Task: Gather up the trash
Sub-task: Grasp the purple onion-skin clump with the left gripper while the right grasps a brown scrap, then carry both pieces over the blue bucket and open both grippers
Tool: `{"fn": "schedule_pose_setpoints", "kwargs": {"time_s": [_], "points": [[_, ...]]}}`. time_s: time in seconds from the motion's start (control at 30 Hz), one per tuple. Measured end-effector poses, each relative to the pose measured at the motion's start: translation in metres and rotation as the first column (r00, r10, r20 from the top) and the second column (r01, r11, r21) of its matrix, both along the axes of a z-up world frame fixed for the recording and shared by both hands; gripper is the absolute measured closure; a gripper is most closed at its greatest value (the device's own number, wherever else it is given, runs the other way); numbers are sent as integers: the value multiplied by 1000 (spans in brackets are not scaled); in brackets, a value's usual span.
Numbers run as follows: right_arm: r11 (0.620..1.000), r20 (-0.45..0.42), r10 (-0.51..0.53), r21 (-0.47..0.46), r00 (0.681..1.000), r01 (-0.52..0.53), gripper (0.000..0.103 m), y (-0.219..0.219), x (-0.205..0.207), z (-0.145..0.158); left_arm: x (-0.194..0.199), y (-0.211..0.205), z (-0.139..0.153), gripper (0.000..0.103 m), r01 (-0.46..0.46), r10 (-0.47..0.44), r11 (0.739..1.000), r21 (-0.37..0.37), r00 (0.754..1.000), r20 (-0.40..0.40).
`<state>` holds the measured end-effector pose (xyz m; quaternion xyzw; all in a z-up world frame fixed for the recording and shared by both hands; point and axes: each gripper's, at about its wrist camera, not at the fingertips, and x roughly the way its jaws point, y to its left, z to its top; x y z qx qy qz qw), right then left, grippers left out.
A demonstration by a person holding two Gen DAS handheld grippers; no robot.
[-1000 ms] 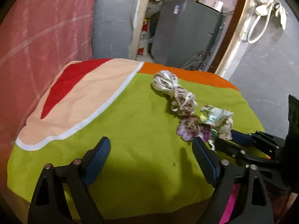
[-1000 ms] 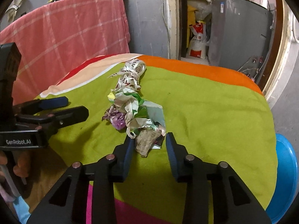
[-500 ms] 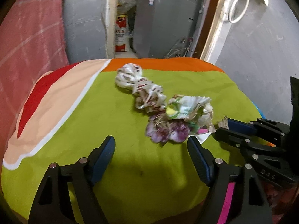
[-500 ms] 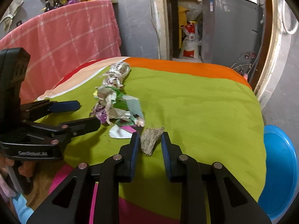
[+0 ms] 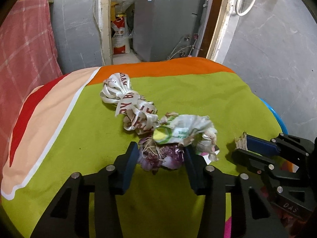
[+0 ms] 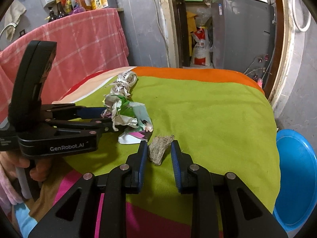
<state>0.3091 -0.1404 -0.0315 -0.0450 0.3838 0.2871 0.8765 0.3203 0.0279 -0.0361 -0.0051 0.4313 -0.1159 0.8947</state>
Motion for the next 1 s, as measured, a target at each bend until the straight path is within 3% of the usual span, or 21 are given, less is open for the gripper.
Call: {"fn": "schedule_pose_setpoints", "kwargs": {"time_s": [0.13,0.5,0.57,0.63,1.0], "points": [[1000,4,-2,15,1000,2,81,-2,-3,0,-5,-5,2,66,-4,4,1000,12,1000,7],[1000,29,2,27,1000,-3,88,-2,-21,3,-51,-1,7,66,-41,42,998,-46,999,19],[999,43,3,32,999,-4,89,-3,-25,4,-59,-1,10,66,-50,52,997,-62,998,25],[999,63,-3,40,998,0,96,-4,-29,6,-68,-1,14,67,-62,65,995,-84,997,36],[993,205,-63,106,977,42,96,-22,-58,26,-84,-12,36,67,-73,93,987,-142,985,143]]}}
